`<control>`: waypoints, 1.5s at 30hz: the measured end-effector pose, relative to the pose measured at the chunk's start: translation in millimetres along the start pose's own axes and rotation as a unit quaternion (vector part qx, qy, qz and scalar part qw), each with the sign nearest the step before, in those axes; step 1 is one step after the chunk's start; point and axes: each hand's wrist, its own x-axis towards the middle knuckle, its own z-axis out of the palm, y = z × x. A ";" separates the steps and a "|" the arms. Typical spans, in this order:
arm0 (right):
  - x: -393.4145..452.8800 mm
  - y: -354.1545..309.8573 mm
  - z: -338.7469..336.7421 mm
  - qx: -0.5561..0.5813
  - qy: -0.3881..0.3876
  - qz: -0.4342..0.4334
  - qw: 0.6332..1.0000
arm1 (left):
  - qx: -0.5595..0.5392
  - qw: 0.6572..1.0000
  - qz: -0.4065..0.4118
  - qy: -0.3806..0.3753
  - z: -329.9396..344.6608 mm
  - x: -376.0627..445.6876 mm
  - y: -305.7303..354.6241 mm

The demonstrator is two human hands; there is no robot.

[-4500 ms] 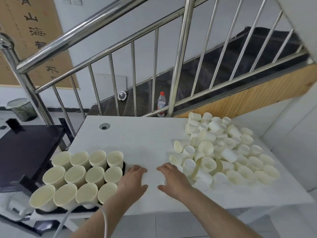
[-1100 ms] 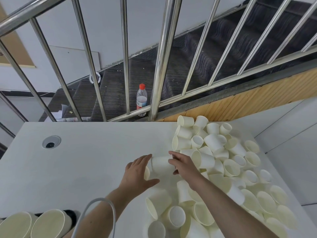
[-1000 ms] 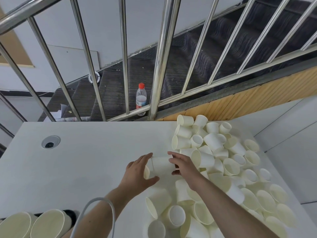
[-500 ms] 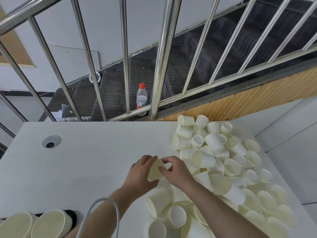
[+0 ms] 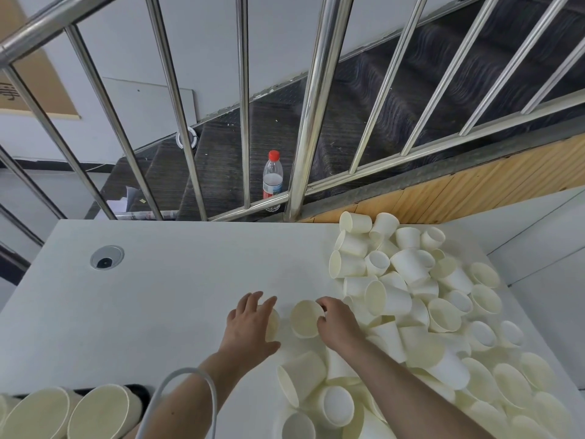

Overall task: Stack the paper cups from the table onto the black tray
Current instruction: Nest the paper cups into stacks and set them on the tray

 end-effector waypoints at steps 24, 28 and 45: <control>-29.1 -25.9 -0.3 -0.116 -0.005 -0.147 0.982 | -0.070 0.996 -0.008 0.052 -13.8 -21.8 0.8; -44.5 -30.0 -3.7 -0.105 0.009 -0.156 0.982 | -0.078 0.995 -0.009 0.068 -20.6 -36.0 2.4; -194.9 -39.8 17.6 -0.072 0.047 -0.251 0.964 | -0.103 0.979 0.005 0.177 -26.8 -210.4 17.4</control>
